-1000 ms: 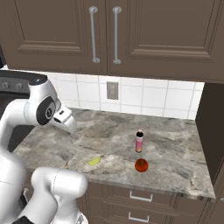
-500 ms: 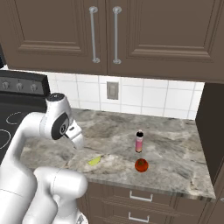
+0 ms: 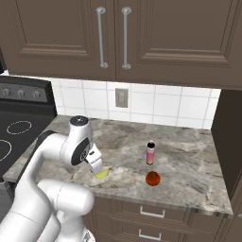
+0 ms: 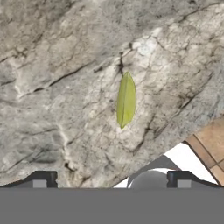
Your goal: Place the lemon wedge and tomato inside the fridge drawer. Close the drawer after placing the vegetables.
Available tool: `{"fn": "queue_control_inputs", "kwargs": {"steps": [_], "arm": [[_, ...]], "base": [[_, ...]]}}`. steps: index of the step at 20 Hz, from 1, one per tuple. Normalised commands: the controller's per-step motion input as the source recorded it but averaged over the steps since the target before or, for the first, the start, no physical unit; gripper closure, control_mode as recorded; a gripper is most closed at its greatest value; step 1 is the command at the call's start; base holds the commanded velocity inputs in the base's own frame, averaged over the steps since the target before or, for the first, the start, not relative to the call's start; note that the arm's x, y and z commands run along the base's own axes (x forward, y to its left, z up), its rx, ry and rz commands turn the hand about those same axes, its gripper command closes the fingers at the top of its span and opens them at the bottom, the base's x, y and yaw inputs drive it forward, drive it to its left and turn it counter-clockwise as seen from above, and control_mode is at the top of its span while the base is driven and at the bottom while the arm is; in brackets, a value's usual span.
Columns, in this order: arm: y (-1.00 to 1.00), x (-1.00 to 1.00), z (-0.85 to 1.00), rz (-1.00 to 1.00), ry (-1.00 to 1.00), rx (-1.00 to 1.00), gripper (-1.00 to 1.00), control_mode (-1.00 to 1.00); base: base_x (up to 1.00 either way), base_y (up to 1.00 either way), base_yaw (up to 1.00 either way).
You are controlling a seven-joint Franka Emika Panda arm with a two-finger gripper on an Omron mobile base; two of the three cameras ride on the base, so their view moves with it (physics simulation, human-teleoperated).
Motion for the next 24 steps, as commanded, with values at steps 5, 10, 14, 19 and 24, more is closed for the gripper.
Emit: {"fn": "queue_control_inputs", "kwargs": {"steps": [5,10,14,19,24], "arm": [[-0.05,0.05,-0.4,0.0,0.1,0.0,-1.0,-1.0],[-0.09,0.06,-0.11,0.0,0.11,0.0,-1.0,-1.0],[-0.19,0.23,-0.12,0.0,0.08,0.0,-1.0,-1.0],[-0.24,0.26,-0.19,0.0,0.04,0.02,-1.0,-1.0],[-0.09,0.31,-0.32,0.0,0.01,0.0,-1.0,-1.0]], "base": [[0.0,0.0,0.0],[0.0,0.0,0.0],[0.0,0.0,0.0],[0.0,0.0,0.0],[0.0,0.0,0.0]]}}
